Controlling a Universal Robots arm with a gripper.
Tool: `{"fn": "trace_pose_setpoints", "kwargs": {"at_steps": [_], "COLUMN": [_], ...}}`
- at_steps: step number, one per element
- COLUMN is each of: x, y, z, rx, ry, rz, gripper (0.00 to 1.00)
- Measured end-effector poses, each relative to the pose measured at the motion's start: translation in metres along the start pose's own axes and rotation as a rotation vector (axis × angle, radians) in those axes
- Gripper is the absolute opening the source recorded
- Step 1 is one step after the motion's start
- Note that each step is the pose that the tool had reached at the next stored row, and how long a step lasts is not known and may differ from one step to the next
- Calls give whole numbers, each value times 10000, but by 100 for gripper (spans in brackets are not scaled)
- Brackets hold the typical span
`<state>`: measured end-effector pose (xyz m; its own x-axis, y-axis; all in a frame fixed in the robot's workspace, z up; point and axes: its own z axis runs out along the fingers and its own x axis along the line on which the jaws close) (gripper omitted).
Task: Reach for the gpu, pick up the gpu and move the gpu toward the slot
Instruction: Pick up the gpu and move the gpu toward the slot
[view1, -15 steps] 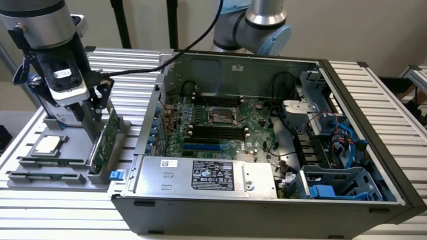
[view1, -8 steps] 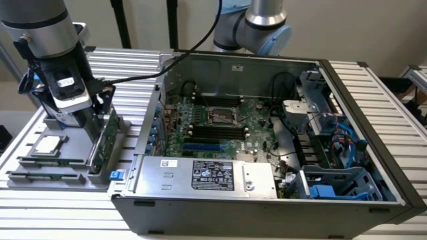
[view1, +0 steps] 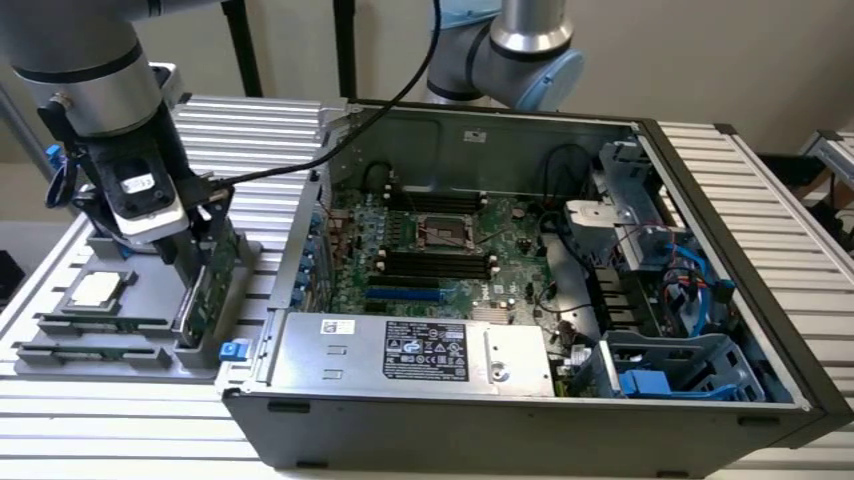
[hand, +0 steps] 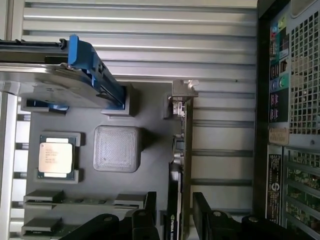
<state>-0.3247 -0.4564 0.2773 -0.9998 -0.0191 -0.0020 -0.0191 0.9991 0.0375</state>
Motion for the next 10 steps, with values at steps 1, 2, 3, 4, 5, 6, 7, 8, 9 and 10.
{"fn": "trace_pose_setpoints", "kwargs": {"at_steps": [1, 2, 3, 4, 5, 6, 7, 8, 9, 10], "x": [0, -2, -3, -6, -8, -12, -15, -18, -22, -24], "y": [-5, -11, -16, -20, -23, -26, -28, -30, -31, -31], "z": [17, 35, 53, 72, 89, 107, 125, 144, 162, 180], "rx": [0, 1, 1, 1, 1, 1, 1, 1, 2, 1], "ry": [-5, -9, -14, -19, -23, -27, -30, -34, -35, -36], "rz": [0, 0, 0, -1, 0, 0, 0, 0, 0, 1], "gripper": [42, 42, 42, 42, 42, 42, 42, 42, 42, 42]}}
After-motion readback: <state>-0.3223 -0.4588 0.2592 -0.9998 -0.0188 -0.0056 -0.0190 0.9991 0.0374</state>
